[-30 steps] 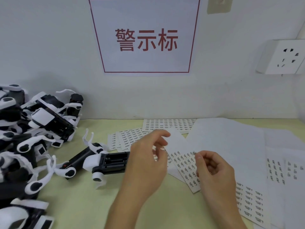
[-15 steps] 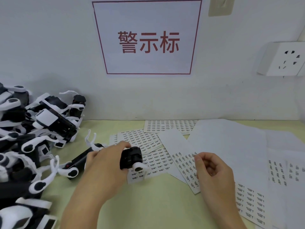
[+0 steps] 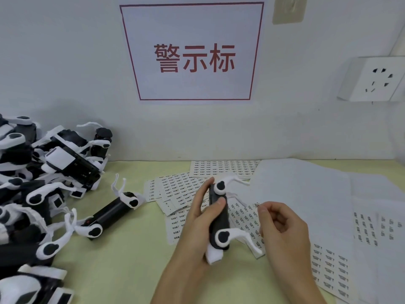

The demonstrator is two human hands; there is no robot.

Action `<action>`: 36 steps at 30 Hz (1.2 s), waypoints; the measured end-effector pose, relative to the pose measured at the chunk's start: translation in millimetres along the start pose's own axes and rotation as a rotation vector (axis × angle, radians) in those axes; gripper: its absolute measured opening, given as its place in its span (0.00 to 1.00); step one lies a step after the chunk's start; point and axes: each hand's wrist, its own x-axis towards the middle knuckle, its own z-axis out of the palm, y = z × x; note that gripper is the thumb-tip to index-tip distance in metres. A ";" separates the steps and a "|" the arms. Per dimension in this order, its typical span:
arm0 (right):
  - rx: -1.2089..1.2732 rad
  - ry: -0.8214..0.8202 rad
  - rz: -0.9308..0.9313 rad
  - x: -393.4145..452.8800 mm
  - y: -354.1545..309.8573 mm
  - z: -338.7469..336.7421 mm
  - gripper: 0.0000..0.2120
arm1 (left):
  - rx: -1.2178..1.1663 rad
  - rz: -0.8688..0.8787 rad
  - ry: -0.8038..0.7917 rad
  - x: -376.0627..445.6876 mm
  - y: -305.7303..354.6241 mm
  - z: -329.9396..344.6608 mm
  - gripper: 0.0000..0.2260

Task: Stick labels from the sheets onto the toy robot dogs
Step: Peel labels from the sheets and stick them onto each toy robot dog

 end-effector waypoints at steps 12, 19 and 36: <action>0.080 -0.037 0.029 0.5 -4.5 -1.6 0.09 | 0.026 0.044 -0.058 13.2 -22.7 -5.2 0.30; 0.078 -0.056 0.036 0.5 -5.0 -1.9 0.08 | 0.183 0.157 -0.068 15.6 -28.1 -3.7 0.27; 0.036 -0.077 0.054 1.1 -4.1 0.2 0.10 | 0.272 0.207 -0.050 15.0 -30.5 -7.5 0.25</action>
